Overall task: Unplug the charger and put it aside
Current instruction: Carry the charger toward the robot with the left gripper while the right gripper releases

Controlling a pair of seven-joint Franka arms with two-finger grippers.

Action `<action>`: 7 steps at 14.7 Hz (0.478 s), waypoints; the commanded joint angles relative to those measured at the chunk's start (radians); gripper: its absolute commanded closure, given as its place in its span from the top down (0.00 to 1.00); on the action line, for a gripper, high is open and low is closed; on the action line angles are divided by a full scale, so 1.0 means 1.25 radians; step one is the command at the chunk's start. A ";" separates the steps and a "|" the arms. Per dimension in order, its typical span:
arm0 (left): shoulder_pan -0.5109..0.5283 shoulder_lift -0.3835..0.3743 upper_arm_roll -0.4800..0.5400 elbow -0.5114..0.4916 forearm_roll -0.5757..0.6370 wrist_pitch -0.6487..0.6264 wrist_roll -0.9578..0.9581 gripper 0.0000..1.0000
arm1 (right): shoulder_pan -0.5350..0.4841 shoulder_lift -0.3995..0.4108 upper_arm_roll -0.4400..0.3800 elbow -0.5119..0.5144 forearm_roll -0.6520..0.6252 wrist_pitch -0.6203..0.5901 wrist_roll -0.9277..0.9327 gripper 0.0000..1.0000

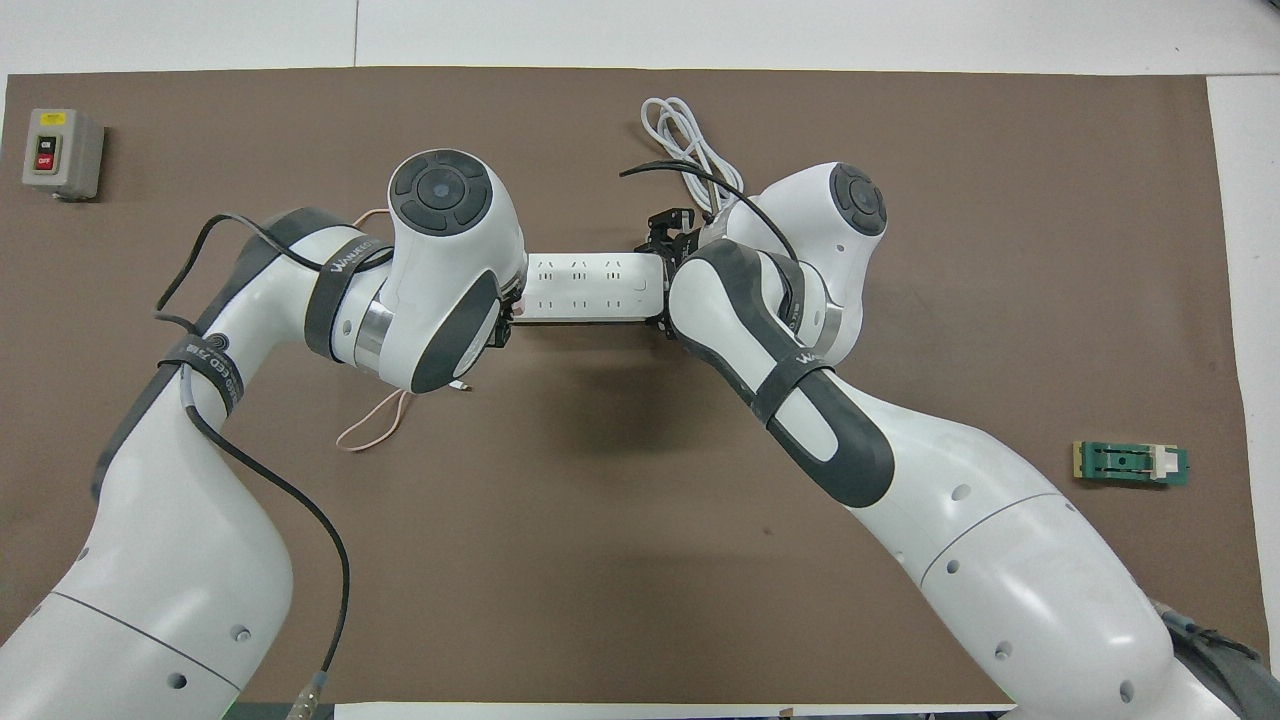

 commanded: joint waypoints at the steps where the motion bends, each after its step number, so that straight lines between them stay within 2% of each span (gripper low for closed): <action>1: -0.007 -0.040 0.005 0.003 0.008 -0.056 0.018 0.00 | -0.013 0.020 0.003 0.023 0.017 0.014 -0.029 0.00; 4: -0.005 -0.054 0.006 0.002 0.006 -0.057 0.053 0.00 | -0.013 0.020 0.003 0.023 0.017 0.014 -0.029 0.00; 7: 0.014 -0.096 0.006 -0.010 0.003 -0.075 0.182 0.00 | -0.014 0.020 0.003 0.024 0.019 0.014 -0.026 0.00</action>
